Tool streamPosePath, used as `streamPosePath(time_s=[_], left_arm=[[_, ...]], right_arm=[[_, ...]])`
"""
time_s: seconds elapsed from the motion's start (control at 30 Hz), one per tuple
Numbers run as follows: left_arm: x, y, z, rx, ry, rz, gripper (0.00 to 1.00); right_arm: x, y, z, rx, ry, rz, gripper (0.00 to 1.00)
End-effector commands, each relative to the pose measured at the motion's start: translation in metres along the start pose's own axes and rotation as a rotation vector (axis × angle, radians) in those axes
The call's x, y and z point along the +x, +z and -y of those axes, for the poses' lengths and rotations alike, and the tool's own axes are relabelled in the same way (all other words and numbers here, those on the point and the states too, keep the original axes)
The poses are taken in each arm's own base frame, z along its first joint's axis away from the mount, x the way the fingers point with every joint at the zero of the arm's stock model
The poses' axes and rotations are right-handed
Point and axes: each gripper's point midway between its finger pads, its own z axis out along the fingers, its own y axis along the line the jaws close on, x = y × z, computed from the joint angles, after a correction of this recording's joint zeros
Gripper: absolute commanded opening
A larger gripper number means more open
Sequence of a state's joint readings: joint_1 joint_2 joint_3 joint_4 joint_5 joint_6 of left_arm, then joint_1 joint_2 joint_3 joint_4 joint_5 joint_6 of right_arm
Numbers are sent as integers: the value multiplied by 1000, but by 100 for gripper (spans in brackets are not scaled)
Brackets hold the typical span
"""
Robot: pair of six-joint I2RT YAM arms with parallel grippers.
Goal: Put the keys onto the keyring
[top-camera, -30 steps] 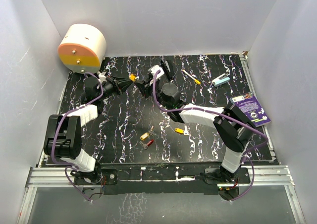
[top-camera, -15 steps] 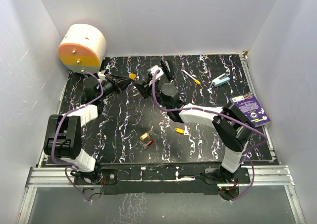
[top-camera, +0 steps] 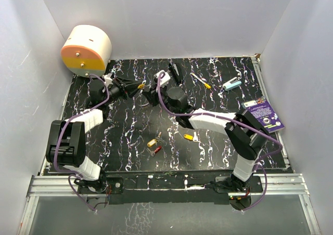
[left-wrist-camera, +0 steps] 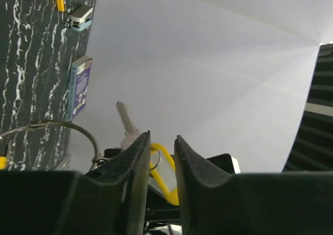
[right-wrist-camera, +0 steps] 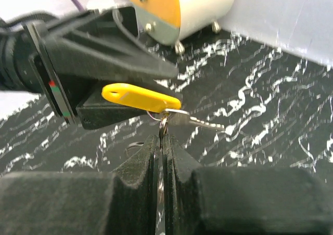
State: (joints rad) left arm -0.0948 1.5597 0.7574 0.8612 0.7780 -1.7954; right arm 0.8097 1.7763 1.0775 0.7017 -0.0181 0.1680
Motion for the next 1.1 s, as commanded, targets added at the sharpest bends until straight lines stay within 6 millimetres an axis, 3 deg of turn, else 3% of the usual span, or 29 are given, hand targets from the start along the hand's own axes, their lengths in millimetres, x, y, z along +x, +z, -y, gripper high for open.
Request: streamPosePath(time_s=[0.0, 0.23, 0.47, 0.53, 0.67, 0.77, 0.87, 1.07], left_arm=[[12, 4, 6, -18, 105, -53, 29], [0, 8, -17, -75, 61, -30, 40], [-14, 12, -28, -119, 139, 7, 42], [-19, 13, -30, -143, 234, 9, 42], [-28, 21, -25, -255, 660, -19, 36], [-17, 22, -20, -257, 930, -83, 35], [4, 22, -31, -202, 1072, -177, 32], [56, 21, -97, -149, 1327, -441, 25]], right_arm=[[-44, -6, -7, 2, 19, 9, 8], [-38, -20, 24, 87, 180, -216, 8], [-26, -49, 67, 160, 274, -360, 8], [-16, -60, 78, 173, 300, -419, 8], [14, -88, 112, 223, 362, -589, 8], [16, -103, 122, 226, 384, -614, 8], [10, -107, 124, 226, 388, -595, 8], [7, -115, 133, 224, 413, -571, 8]])
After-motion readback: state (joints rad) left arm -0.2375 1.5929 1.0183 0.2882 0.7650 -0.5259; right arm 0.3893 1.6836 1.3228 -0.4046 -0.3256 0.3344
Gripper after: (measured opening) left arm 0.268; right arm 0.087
